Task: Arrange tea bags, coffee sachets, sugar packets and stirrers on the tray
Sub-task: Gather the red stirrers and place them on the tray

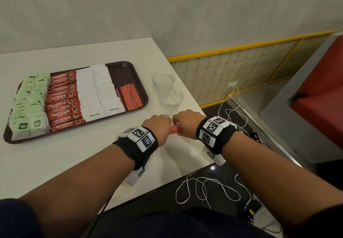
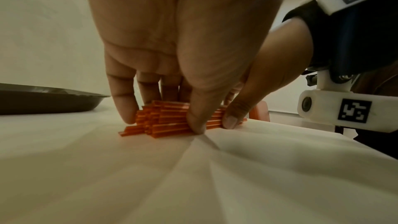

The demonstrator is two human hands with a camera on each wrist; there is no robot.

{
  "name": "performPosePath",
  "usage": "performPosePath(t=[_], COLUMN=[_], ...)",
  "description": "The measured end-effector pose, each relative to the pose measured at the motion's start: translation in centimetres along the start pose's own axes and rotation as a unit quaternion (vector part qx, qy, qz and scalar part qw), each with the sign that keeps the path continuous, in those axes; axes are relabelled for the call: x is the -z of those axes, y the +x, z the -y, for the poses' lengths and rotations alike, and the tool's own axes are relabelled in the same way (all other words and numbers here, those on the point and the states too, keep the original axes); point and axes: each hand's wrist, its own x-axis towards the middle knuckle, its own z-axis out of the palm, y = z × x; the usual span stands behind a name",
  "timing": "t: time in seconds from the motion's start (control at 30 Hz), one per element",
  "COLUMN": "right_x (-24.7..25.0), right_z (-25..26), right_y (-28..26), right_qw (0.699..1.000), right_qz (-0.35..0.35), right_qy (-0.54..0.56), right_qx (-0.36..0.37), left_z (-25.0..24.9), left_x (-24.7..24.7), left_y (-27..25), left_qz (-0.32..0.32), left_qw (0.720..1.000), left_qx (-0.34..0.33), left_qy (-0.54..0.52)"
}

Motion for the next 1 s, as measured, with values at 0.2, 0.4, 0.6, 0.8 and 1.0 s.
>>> performPosePath(t=[0.2, 0.4, 0.6, 0.8, 1.0], right_x=[0.6, 0.5, -0.3, -0.8, -0.3], right_z=[0.1, 0.6, 0.8, 1.2, 1.3], right_y=[0.2, 0.3, 0.0, -0.7, -1.2], right_qw=[0.999, 0.998, 0.999, 0.999, 0.999], right_qz=[0.046, 0.055, 0.027, 0.028, 0.029], right_qy=[-0.014, -0.024, 0.018, 0.009, 0.032], right_qx=[0.002, 0.004, 0.006, 0.015, 0.027], left_z=[-0.5, -1.0, -1.2, -0.9, 0.1], left_x=[0.0, -0.2, -0.6, -0.7, 0.4], left_y=[0.0, -0.2, -0.2, -0.3, -0.8], left_qz=[0.012, 0.007, 0.008, 0.008, 0.027], left_qw=[1.000, 1.000, 0.999, 0.999, 0.998], left_qx=[-0.007, -0.003, -0.001, -0.024, -0.050], left_qy=[0.019, 0.027, 0.035, 0.031, 0.017])
